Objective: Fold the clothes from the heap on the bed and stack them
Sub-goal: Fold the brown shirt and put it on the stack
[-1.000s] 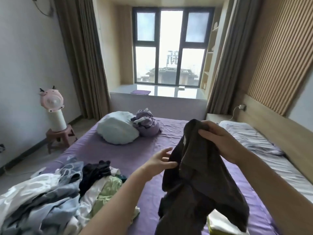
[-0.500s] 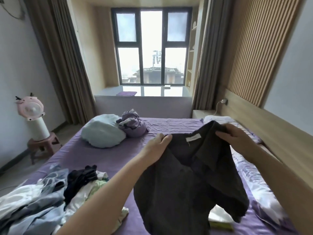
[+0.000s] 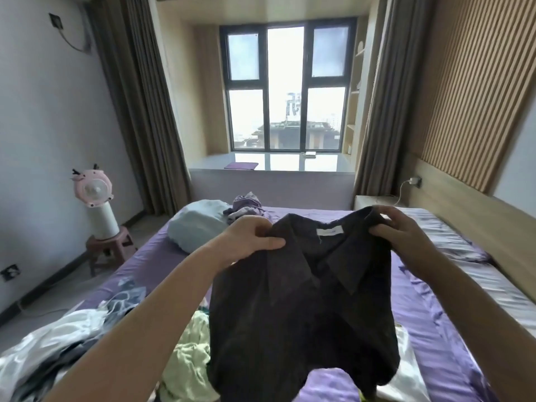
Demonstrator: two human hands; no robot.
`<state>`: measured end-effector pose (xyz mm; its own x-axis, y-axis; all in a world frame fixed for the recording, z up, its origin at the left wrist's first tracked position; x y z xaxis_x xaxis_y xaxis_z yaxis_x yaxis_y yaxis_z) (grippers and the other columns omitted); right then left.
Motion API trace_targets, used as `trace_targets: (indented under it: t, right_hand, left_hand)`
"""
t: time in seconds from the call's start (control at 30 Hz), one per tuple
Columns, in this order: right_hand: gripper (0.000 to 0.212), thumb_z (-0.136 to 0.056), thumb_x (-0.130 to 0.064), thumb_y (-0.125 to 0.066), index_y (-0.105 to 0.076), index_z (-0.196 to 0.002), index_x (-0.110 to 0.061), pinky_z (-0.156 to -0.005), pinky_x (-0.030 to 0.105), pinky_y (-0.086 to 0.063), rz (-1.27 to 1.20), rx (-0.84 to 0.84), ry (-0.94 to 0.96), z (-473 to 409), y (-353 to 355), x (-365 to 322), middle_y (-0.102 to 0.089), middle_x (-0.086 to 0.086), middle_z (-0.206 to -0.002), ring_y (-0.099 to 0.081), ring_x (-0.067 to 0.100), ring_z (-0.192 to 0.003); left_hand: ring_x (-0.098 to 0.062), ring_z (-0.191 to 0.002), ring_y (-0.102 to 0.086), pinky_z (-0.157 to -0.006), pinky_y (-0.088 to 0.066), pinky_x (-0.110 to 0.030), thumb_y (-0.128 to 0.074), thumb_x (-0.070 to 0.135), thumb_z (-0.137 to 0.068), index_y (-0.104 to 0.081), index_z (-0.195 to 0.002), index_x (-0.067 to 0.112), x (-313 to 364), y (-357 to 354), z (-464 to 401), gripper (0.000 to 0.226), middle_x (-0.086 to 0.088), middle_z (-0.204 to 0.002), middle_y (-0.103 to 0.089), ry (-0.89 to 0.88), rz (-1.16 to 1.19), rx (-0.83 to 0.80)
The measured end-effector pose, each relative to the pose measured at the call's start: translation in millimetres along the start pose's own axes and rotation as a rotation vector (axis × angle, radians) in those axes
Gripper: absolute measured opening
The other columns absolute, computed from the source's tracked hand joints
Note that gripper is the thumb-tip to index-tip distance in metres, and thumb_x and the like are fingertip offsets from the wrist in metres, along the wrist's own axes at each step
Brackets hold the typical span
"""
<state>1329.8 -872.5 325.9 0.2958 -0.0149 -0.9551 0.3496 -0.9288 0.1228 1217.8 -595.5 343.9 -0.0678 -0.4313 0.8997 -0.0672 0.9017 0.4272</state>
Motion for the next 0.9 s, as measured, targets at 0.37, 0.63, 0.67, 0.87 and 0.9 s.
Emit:
trace_targets:
  t: [0.37, 0.63, 0.67, 0.87, 0.9]
  right_hand:
    - [0.036, -0.086, -0.011, -0.065, -0.056, -0.118, -0.027, -0.074, 0.010, -0.047, 0.179, -0.077, 0.146, 21.2, -66.7, -28.1, -0.063, -0.006, -0.103, -0.059, -0.004, -0.089]
    - [0.021, -0.078, -0.021, -0.075, -0.068, -0.091, -0.036, -0.078, 0.004, -0.041, 0.376, -0.219, 0.352, 25.8, -95.2, -47.0, -0.068, -0.021, -0.093, -0.061, -0.005, -0.091]
    - [0.020, -0.078, -0.018, -0.075, -0.068, -0.087, -0.035, -0.077, 0.005, -0.041, 0.379, -0.202, 0.360, 24.6, -95.0, -45.6, -0.069, -0.020, -0.090, -0.061, -0.004, -0.088]
    - [0.023, -0.077, -0.012, -0.075, -0.069, -0.081, -0.033, -0.078, 0.006, -0.042, 0.376, -0.165, 0.283, 27.4, -93.8, -22.5, -0.069, -0.018, -0.086, -0.061, -0.005, -0.083]
    - [0.023, -0.077, -0.011, -0.076, -0.069, -0.082, -0.033, -0.077, 0.005, -0.042, 0.380, -0.161, 0.270, 28.1, -94.6, -17.7, -0.069, -0.018, -0.086, -0.061, -0.005, -0.083]
  left_hand:
    - [-0.005, -0.073, -0.049, -0.071, -0.042, -0.026, -0.075, 0.038, -0.077, -0.056, -0.082, 0.026, 5.6, -11.1, 11.3, 0.023, 0.012, -0.074, -0.053, -0.400, -0.442, 0.248]
    - [-0.002, -0.065, -0.050, -0.069, -0.046, -0.028, -0.078, 0.041, -0.075, -0.061, -0.089, 0.030, 12.2, -10.3, 26.6, 0.024, 0.014, -0.068, -0.054, -0.285, -0.315, 0.106]
    - [-0.004, -0.065, -0.053, -0.068, -0.048, -0.025, -0.078, 0.037, -0.076, -0.062, -0.095, 0.028, 7.9, -3.7, 29.9, 0.026, 0.013, -0.068, -0.057, -0.200, -0.223, 0.019]
    - [-0.006, -0.065, -0.051, -0.063, -0.043, -0.019, -0.076, 0.031, -0.080, -0.064, -0.082, 0.012, -42.2, 36.1, 48.2, 0.022, 0.008, -0.069, -0.056, 0.097, -0.269, -0.202]
    - [-0.004, -0.062, -0.046, -0.060, -0.039, -0.019, -0.076, 0.037, -0.079, -0.061, -0.074, 0.015, -48.9, 38.3, 47.7, 0.026, 0.011, -0.065, -0.051, 0.084, -0.394, -0.131]
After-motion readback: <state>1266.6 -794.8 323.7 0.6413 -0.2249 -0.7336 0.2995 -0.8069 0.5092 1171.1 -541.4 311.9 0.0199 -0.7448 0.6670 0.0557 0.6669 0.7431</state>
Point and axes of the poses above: each hand's wrist, its own z-axis away from the middle knuckle, its own y-axis out of the back of the hand, x = y × z, the point moved 1 cm from there along -z, towards the middle knuckle
